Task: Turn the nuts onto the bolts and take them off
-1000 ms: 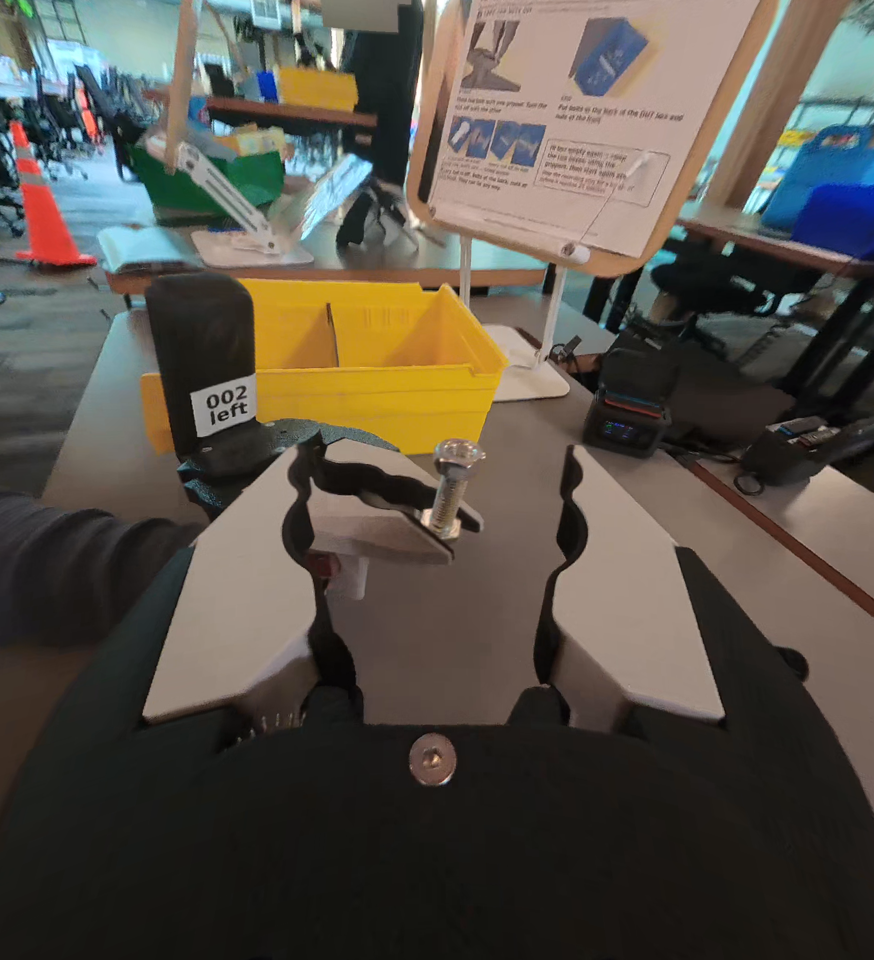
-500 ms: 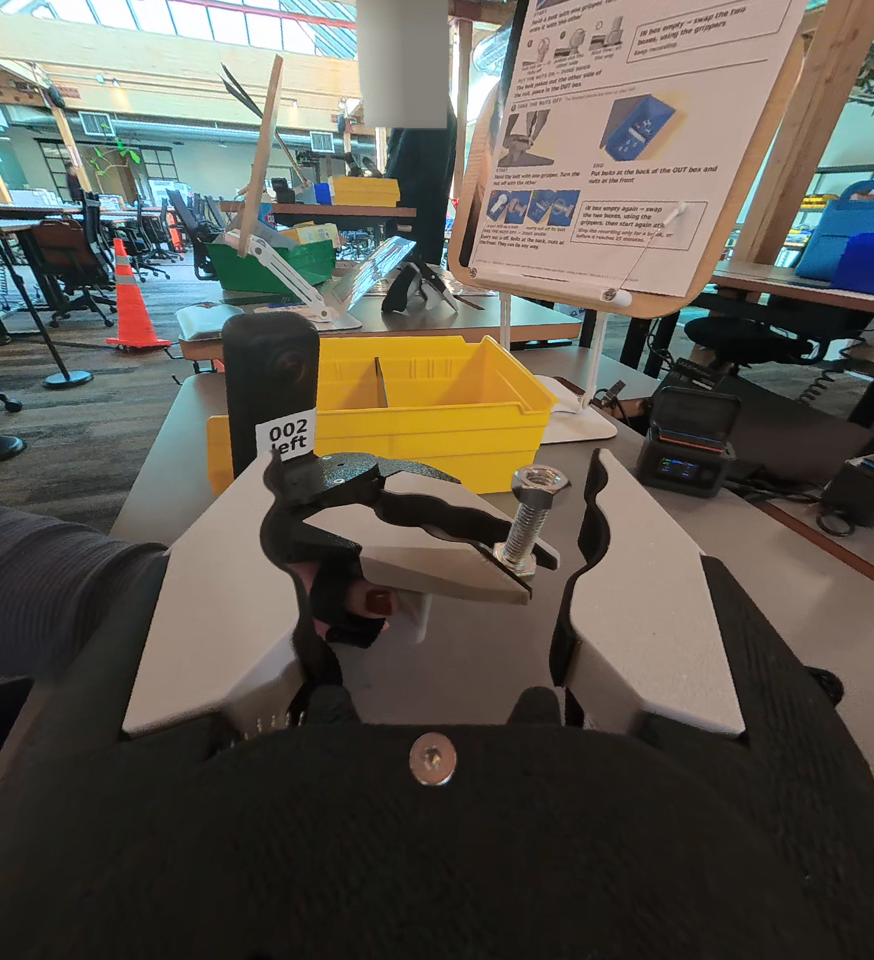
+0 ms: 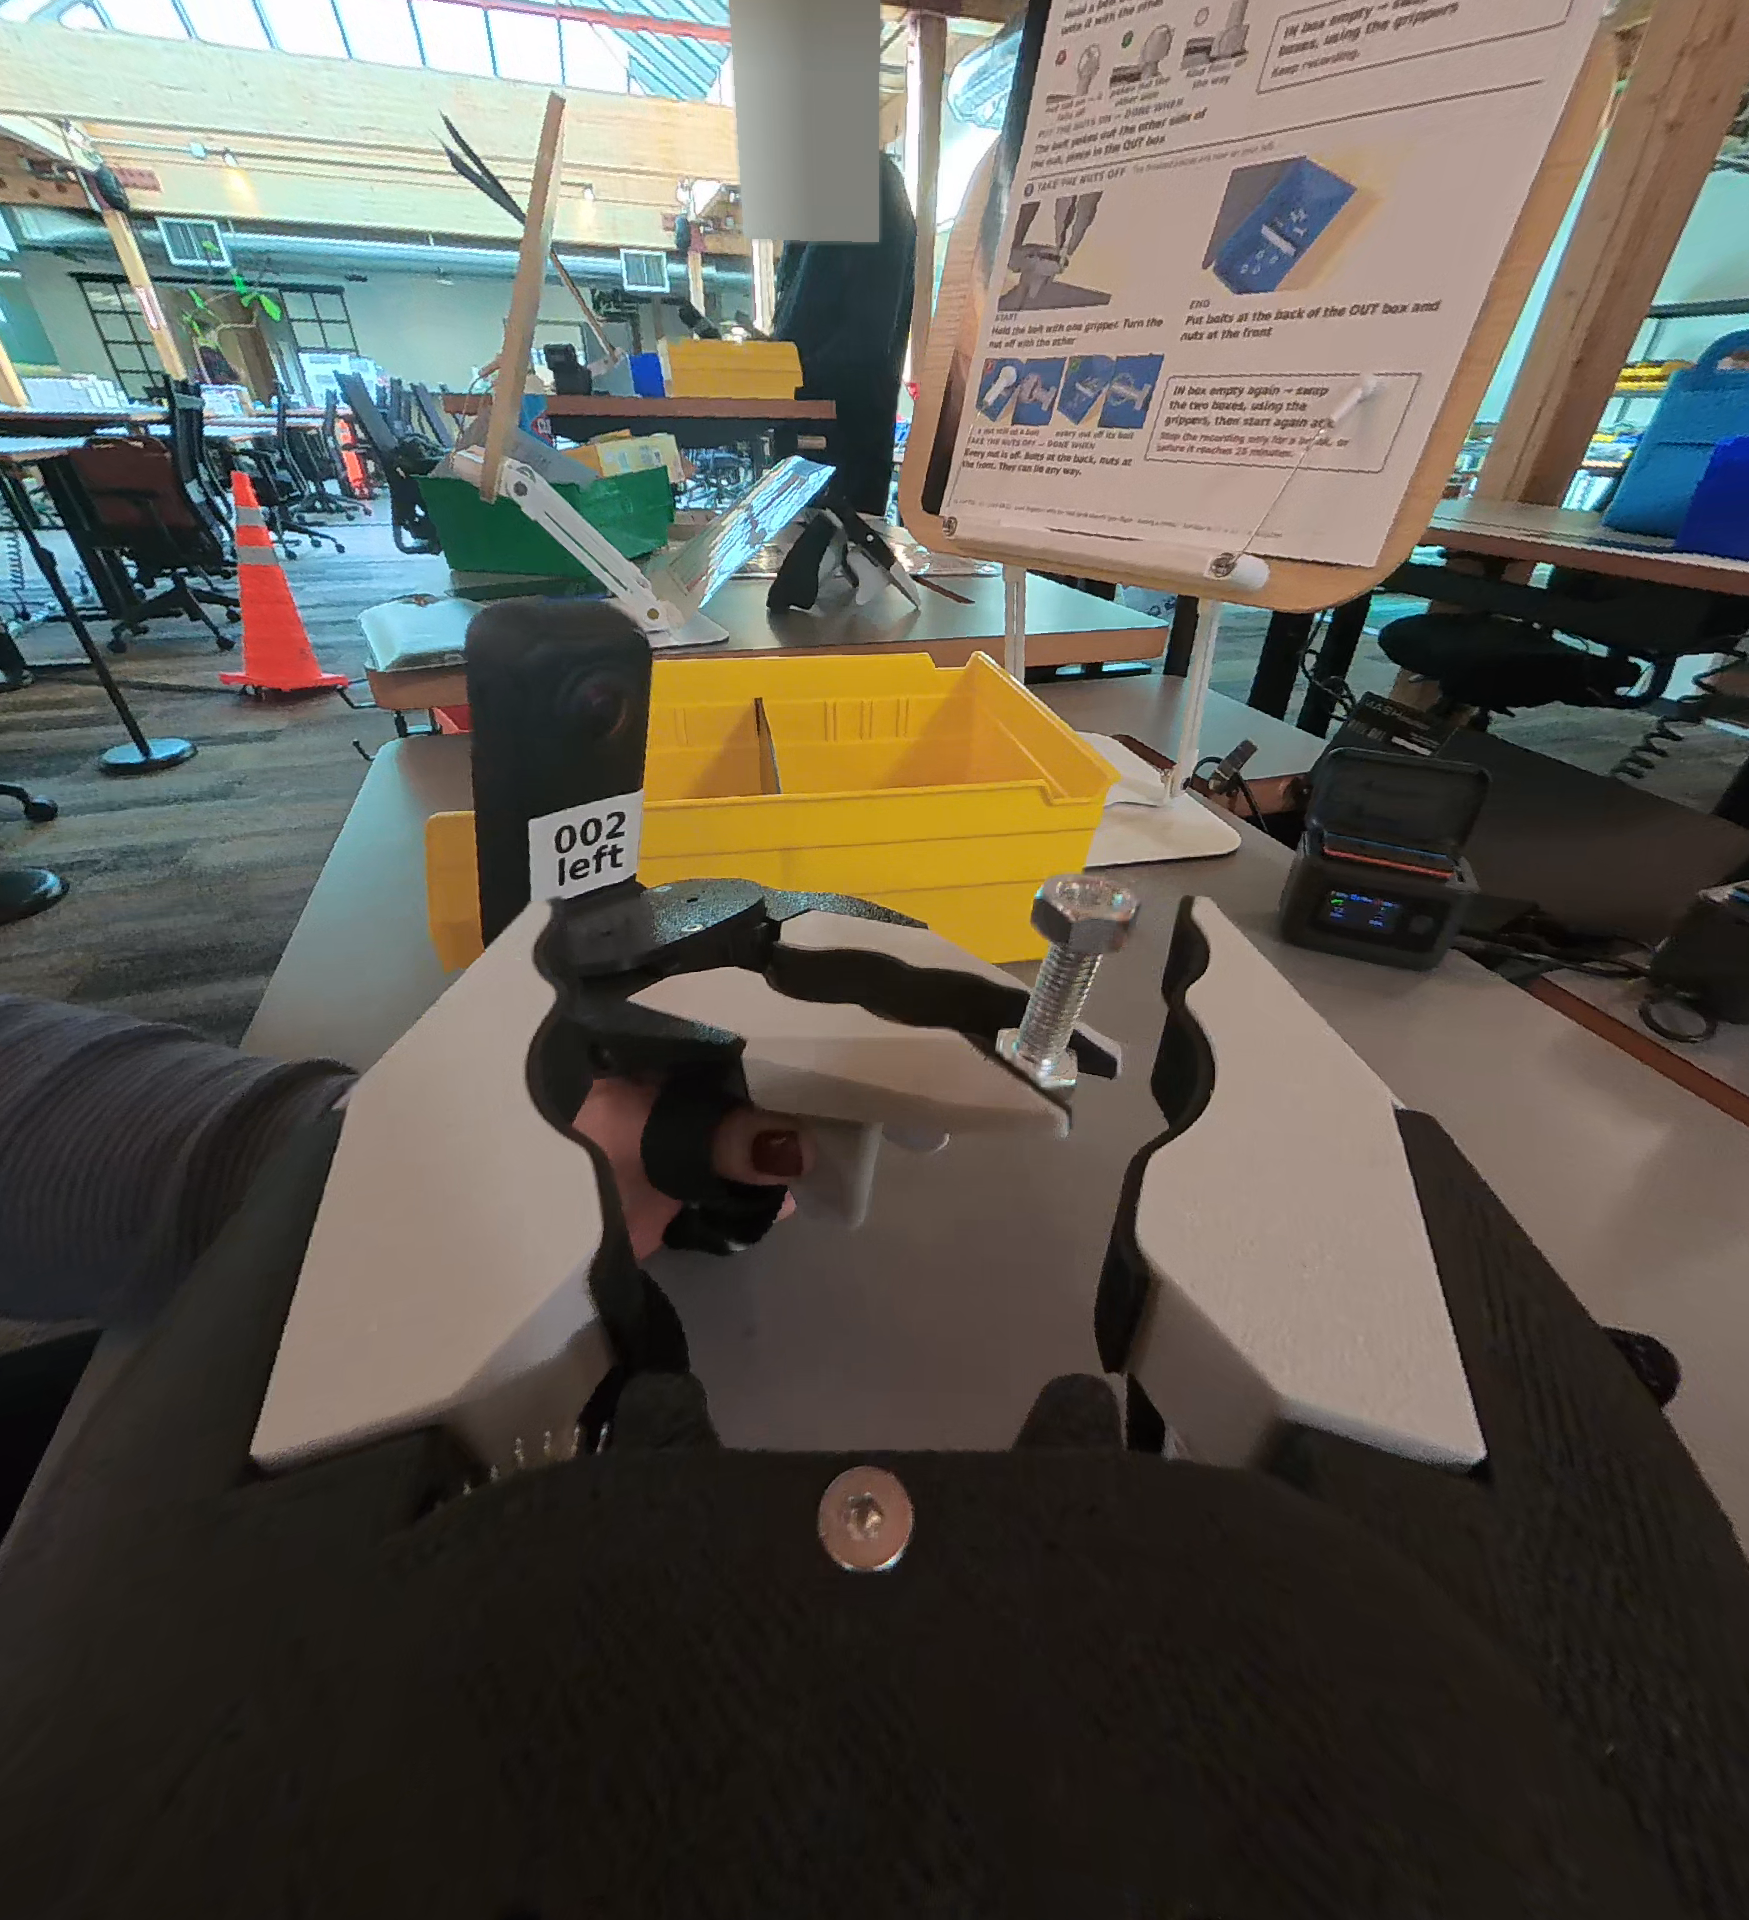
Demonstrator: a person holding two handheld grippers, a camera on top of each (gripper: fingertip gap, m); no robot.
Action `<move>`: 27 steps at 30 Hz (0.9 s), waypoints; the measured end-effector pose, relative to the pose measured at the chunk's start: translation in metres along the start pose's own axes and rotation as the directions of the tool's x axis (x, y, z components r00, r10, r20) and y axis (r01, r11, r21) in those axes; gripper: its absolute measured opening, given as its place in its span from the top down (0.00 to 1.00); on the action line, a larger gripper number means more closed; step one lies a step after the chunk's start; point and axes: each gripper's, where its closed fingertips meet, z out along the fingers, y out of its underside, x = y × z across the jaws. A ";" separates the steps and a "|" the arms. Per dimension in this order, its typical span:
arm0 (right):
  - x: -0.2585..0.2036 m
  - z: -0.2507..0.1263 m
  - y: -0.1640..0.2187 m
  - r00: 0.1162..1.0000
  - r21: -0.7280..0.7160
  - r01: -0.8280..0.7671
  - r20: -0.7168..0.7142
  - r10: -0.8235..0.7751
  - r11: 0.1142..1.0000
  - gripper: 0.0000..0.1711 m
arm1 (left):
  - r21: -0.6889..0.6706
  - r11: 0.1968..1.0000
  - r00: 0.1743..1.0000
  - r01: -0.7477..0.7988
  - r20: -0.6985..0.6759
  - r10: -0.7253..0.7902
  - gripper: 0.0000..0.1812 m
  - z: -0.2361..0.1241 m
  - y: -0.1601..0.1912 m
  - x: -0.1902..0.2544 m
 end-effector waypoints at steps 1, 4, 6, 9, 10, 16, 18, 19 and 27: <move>0.000 0.001 -0.001 1.000 0.005 -0.003 0.002 0.003 1.000 0.35 | -0.006 1.000 1.000 -0.009 -0.010 0.009 0.91 0.001 0.001 0.002; -0.002 0.005 -0.002 1.000 0.005 0.001 0.012 -0.001 1.000 0.34 | -0.024 0.999 0.999 -0.028 -0.021 0.027 0.91 0.002 0.003 0.005; -0.003 0.006 -0.002 1.000 0.005 0.012 0.006 -0.012 1.000 0.35 | -0.026 0.999 0.999 -0.027 -0.021 0.026 0.91 0.003 0.004 0.005; 0.004 0.005 -0.005 0.999 0.016 0.011 -0.032 -0.011 1.000 0.38 | -0.030 0.999 0.999 -0.029 -0.025 0.028 0.91 0.003 0.004 0.006; 0.007 0.004 -0.006 0.999 0.025 0.001 -0.045 0.000 1.000 0.40 | -0.030 0.999 0.999 -0.032 -0.027 0.031 0.91 0.003 0.004 0.007; 0.027 -0.009 -0.007 0.992 0.040 -0.027 -0.125 0.032 0.999 0.71 | -0.015 1.000 0.999 -0.022 -0.035 0.022 0.91 0.001 0.002 0.007; 0.028 -0.010 -0.007 0.992 0.039 -0.035 -0.116 0.040 0.999 0.74 | -0.012 1.000 0.999 -0.019 -0.045 0.018 0.91 0.001 0.001 0.008; 0.028 -0.010 -0.007 0.993 0.036 -0.039 -0.112 0.043 0.999 0.75 | -0.013 1.000 0.999 -0.019 -0.047 0.018 0.91 0.001 0.002 0.008; 0.029 -0.009 -0.006 0.993 0.052 -0.031 -0.111 0.037 0.998 0.89 | 0.012 1.000 0.997 -0.019 -0.080 0.020 0.91 -0.001 -0.002 0.014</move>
